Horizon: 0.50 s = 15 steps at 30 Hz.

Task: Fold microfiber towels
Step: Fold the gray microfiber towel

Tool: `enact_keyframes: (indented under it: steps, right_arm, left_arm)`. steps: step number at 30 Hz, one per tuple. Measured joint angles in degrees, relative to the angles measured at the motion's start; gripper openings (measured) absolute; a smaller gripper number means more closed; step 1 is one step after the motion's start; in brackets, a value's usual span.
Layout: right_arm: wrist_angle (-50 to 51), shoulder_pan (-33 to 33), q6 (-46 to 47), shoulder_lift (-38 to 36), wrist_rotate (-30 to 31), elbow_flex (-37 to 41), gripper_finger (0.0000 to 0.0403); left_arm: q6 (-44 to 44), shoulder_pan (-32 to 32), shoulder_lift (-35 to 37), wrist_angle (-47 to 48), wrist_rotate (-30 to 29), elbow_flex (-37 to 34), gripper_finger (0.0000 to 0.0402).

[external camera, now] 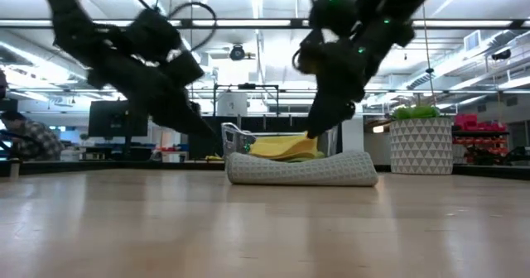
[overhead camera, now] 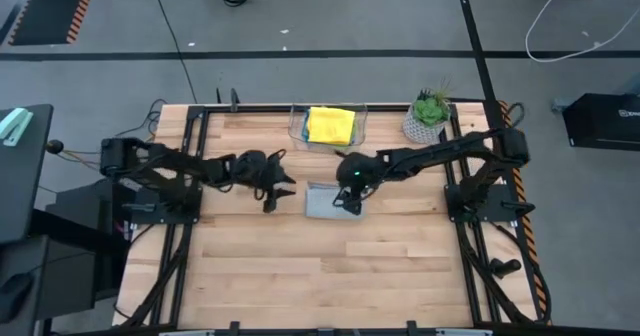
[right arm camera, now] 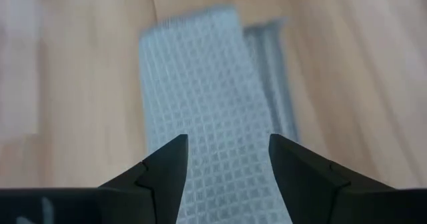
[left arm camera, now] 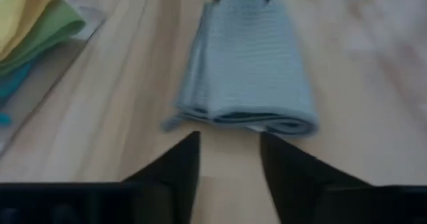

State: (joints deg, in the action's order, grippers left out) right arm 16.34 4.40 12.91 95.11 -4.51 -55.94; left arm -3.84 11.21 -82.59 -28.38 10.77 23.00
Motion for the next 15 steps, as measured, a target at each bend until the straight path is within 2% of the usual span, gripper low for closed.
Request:
enact_keyframes:
  steps: [4, 7, 10, 15]
  right_arm:
    - [-7.65, 0.0, 2.45, -6.76, 2.06, 6.37, 0.0217]
    - [-9.42, -0.79, 3.86, -12.42, 4.89, 8.96, 0.0217]
    - [-9.48, -1.69, 4.72, -17.23, 7.04, 10.62, 0.0216]
    - [-8.55, -2.99, 5.13, -21.41, 8.58, 11.21, 0.0212]
  left_arm:
    - [-5.47, 2.06, -6.74, 0.82, 0.07, 4.67, 0.0222]
    - [-9.45, 2.9, -11.05, 2.41, 0.06, 8.27, 0.0237]
    - [-14.09, 2.87, -13.88, 4.47, 0.69, 11.71, 0.0225]
    - [-18.18, 2.83, -16.26, 8.35, 3.04, 14.67, 0.0168]
